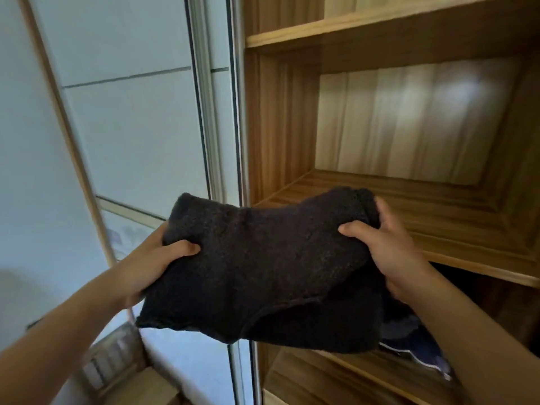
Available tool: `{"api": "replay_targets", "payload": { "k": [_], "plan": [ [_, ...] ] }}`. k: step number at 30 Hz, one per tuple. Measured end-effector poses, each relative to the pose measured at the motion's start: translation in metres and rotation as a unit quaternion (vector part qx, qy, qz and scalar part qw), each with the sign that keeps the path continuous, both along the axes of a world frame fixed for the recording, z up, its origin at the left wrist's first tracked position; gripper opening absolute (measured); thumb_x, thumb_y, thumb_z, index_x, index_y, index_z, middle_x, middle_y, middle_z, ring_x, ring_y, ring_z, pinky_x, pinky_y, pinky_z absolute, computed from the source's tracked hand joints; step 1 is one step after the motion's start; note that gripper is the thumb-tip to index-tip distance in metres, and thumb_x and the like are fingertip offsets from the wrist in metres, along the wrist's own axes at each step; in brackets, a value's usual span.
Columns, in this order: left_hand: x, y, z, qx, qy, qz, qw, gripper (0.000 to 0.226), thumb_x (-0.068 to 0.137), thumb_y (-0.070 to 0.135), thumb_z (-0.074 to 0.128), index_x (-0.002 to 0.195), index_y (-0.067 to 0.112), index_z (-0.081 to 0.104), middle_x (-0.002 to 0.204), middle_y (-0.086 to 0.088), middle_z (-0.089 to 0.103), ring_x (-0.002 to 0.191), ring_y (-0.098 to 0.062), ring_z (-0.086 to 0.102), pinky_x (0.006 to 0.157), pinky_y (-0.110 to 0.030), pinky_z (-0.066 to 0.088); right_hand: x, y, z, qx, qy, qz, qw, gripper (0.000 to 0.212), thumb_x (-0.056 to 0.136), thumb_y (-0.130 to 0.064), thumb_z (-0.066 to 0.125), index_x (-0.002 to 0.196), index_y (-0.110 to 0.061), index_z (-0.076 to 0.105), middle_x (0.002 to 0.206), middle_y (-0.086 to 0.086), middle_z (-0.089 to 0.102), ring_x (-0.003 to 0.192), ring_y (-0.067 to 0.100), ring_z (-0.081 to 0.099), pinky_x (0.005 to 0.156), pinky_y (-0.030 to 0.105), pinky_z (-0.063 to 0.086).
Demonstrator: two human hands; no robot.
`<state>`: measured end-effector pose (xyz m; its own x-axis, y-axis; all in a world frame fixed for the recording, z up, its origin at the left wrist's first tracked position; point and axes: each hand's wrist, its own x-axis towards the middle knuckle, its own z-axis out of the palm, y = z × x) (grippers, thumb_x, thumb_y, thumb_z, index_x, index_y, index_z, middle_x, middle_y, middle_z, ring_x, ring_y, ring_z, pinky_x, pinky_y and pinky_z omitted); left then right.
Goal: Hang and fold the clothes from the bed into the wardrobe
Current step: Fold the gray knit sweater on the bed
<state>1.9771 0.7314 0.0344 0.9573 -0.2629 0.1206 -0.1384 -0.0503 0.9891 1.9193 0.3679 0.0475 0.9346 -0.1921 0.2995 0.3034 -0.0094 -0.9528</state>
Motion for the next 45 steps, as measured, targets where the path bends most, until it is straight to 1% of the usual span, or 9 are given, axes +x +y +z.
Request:
{"api": "replay_targets", "payload": {
  "k": [6, 11, 15, 20, 22, 26, 27, 31, 45],
  "plan": [
    [0.042, -0.111, 0.032, 0.021, -0.018, -0.092, 0.995, 0.058, 0.077, 0.024, 0.075, 0.132, 0.03, 0.056, 0.117, -0.004, 0.073, 0.103, -0.027, 0.072, 0.08, -0.04, 0.06, -0.026, -0.077, 0.041, -0.025, 0.015, -0.163, 0.986, 0.05, 0.063, -0.027, 0.077, 0.106, -0.046, 0.062, 0.106, -0.007, 0.072, 0.095, 0.018, 0.071, 0.081, 0.041, 0.057],
    [0.096, -0.19, 0.061, 0.046, -0.029, -0.126, 0.99, 0.047, 0.078, 0.029, 0.076, 0.123, 0.028, 0.062, 0.107, -0.003, 0.076, 0.094, -0.025, 0.074, 0.075, -0.038, 0.059, -0.003, -0.125, 0.078, -0.046, 0.026, -0.246, 0.968, 0.038, 0.077, -0.014, 0.073, 0.107, -0.033, 0.059, 0.104, 0.0, 0.069, 0.088, 0.019, 0.069, 0.066, 0.031, 0.057],
    [0.155, -0.245, 0.075, 0.058, -0.039, -0.138, 0.988, 0.031, 0.089, 0.022, 0.072, 0.119, 0.024, 0.064, 0.104, -0.004, 0.077, 0.087, -0.02, 0.075, 0.063, -0.029, 0.058, 0.039, -0.166, 0.103, -0.105, 0.066, -0.315, 0.941, 0.058, 0.078, -0.017, 0.071, 0.132, -0.024, 0.05, 0.117, 0.004, 0.061, 0.105, 0.027, 0.061, 0.091, 0.045, 0.055],
    [0.212, -0.313, 0.078, 0.073, -0.066, -0.136, 0.986, 0.072, 0.091, 0.018, 0.073, 0.152, 0.026, 0.034, 0.135, 0.004, 0.052, 0.113, -0.02, 0.059, 0.08, -0.03, 0.054, 0.082, -0.221, 0.109, -0.177, 0.172, -0.378, 0.892, 0.072, 0.083, -0.017, 0.071, 0.148, -0.01, 0.041, 0.128, 0.013, 0.057, 0.112, 0.032, 0.058, 0.096, 0.043, 0.054],
    [0.225, -0.334, 0.069, 0.144, -0.126, -0.165, 0.967, 0.065, 0.095, 0.017, 0.068, 0.151, 0.027, 0.036, 0.132, 0.005, 0.051, 0.119, -0.02, 0.055, 0.084, -0.026, 0.05, 0.092, -0.235, 0.096, -0.275, 0.253, -0.388, 0.842, 0.063, 0.091, -0.02, 0.066, 0.146, -0.004, 0.041, 0.136, 0.018, 0.053, 0.118, 0.034, 0.056, 0.098, 0.039, 0.051],
    [0.241, -0.362, 0.041, 0.411, -0.246, -0.183, 0.858, 0.051, 0.101, 0.044, 0.052, 0.15, 0.036, 0.04, 0.159, -0.005, 0.028, 0.147, -0.028, 0.027, 0.119, -0.036, 0.026, 0.101, -0.226, 0.068, -0.565, 0.361, -0.437, 0.6, 0.062, 0.095, -0.038, 0.056, 0.148, -0.012, 0.036, 0.148, 0.018, 0.033, 0.134, 0.038, 0.034, 0.102, 0.051, 0.041],
    [0.243, -0.367, 0.036, 0.432, -0.243, -0.194, 0.847, 0.053, 0.101, 0.049, 0.048, 0.152, 0.037, 0.038, 0.163, -0.004, 0.02, 0.149, -0.028, 0.021, 0.122, -0.038, 0.02, 0.104, -0.218, 0.064, -0.603, 0.345, -0.428, 0.578, 0.061, 0.096, -0.048, 0.052, 0.147, -0.016, 0.04, 0.148, 0.017, 0.033, 0.134, 0.038, 0.033, 0.101, 0.053, 0.041],
    [0.255, -0.388, 0.025, 0.479, -0.294, -0.197, 0.803, 0.055, 0.105, 0.05, 0.036, 0.156, 0.03, 0.032, 0.166, -0.006, 0.017, 0.152, -0.027, 0.016, 0.124, -0.038, 0.015, 0.121, -0.193, 0.044, -0.625, 0.393, -0.257, 0.624, 0.089, 0.084, -0.084, 0.039, 0.156, -0.032, 0.028, 0.16, 0.015, 0.024, 0.139, 0.042, 0.035, 0.097, 0.055, 0.044],
    [0.338, -0.495, 0.015, 0.542, -0.373, -0.174, 0.732, 0.056, 0.107, 0.048, 0.025, 0.159, 0.029, 0.021, 0.165, -0.012, 0.019, 0.152, -0.027, 0.014, 0.122, -0.037, 0.013, 0.202, -0.274, 0.021, -0.576, 0.456, -0.28, 0.618, 0.08, 0.1, -0.059, 0.043, 0.162, -0.023, 0.008, 0.162, 0.021, 0.007, 0.136, 0.043, 0.04, 0.104, 0.055, 0.046]
  ]
}}
